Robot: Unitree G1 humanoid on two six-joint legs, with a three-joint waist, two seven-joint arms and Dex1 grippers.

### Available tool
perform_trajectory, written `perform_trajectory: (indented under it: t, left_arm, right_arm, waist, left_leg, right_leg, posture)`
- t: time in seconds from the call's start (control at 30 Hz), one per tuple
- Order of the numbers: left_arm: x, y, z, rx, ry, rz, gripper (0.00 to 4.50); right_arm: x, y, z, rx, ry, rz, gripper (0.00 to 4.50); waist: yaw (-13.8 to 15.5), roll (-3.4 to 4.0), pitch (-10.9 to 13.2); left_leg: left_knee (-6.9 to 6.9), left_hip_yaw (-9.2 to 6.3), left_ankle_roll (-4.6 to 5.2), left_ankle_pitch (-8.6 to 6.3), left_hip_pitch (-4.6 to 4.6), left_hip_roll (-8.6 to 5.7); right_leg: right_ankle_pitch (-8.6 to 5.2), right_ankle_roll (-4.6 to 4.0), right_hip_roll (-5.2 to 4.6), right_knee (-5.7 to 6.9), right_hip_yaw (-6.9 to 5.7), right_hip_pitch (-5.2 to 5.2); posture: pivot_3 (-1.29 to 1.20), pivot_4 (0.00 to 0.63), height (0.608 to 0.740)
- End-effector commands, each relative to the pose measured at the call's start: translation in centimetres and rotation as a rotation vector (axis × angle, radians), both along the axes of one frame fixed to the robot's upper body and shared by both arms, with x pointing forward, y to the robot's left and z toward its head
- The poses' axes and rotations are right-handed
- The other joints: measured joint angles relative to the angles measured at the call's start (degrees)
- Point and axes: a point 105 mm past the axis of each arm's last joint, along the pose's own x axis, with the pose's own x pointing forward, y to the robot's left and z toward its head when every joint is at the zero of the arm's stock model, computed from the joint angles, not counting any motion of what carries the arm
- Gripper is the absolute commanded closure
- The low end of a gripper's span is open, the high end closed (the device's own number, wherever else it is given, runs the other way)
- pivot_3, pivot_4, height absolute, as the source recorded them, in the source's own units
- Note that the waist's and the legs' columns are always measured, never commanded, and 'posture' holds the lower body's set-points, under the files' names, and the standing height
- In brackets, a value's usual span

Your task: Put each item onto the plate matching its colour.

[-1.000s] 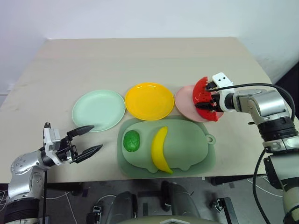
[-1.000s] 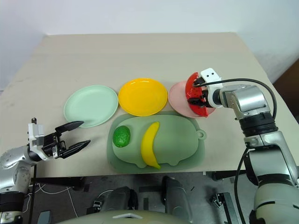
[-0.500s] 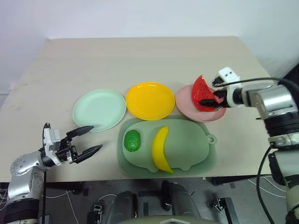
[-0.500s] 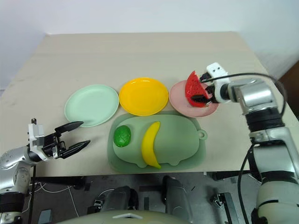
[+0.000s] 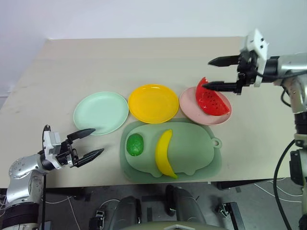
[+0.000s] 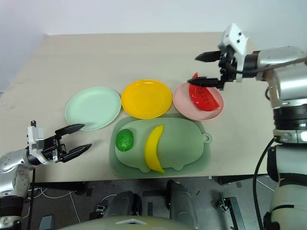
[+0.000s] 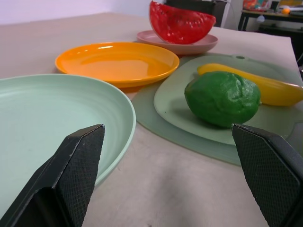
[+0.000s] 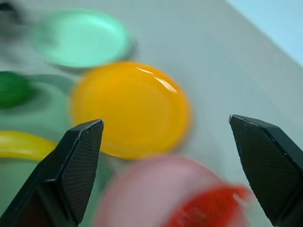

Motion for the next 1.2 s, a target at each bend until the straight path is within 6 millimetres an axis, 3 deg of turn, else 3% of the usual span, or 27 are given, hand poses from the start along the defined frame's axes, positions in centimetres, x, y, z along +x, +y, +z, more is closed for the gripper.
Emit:
perform_trajectory:
  t: [0.03, 0.37, 0.63, 1.03, 1.2]
  left_arm:
    - [-0.2, 0.1, 0.8, 0.015, -0.034, 0.000, 0.00]
    - [-1.0, 0.5, 0.9, 0.021, -0.036, 0.032, 0.00]
    - [-2.0, 0.6, 0.8, 0.020, -0.032, 0.066, 0.00]
    - [-2.9, 0.7, 0.8, 0.020, -0.030, 0.096, 0.00]
    - [-2.9, 0.7, 1.0, 0.020, -0.032, 0.098, 0.00]
  right_arm:
    - [-1.8, 2.0, -0.7, -0.092, -0.042, 0.187, 0.03]
    - [-3.0, 5.7, -6.8, -0.292, 0.035, 0.491, 0.03]
    - [-3.6, 8.0, -10.6, -0.399, -0.028, 0.653, 0.03]
    - [-5.4, 11.1, -14.7, -0.448, -0.044, 0.806, 0.03]
    - [-5.3, 11.5, -15.5, -0.468, -0.034, 0.816, 0.03]
  waist:
    - [0.06, 0.00, 0.00]
    - [0.09, 0.00, 0.00]
    - [0.05, 0.00, 0.00]
    - [0.14, 0.01, 0.00]
    - [0.13, 0.01, 0.01]
  left_leg:
    - [0.00, -0.01, -0.16, 0.09, 0.00, 0.00]
    - [0.05, -0.02, -0.27, 0.15, 0.05, -0.01]
    - [0.17, -0.02, -0.34, 0.19, 0.06, -0.01]
    - [0.66, -0.07, -0.33, 0.18, 0.00, 0.04]
    - [0.66, -0.07, -0.34, 0.18, 0.00, 0.03]
  right_leg:
    - [0.00, 0.00, 0.00, 0.00, 0.00, 0.00]
    - [0.01, -0.02, 0.01, 0.09, -0.01, 0.03]
    - [0.01, -0.03, 0.01, 0.13, -0.02, 0.07]
    - [0.04, -0.08, 0.01, 0.31, -0.03, 0.14]
    - [0.04, -0.09, 0.01, 0.33, -0.04, 0.14]
  posture:
    - [0.00, 0.150, 0.736]
    - [0.00, 0.150, 0.736]
    - [0.00, 0.150, 0.736]
    - [0.00, 0.150, 0.736]
    - [0.00, 0.150, 0.736]
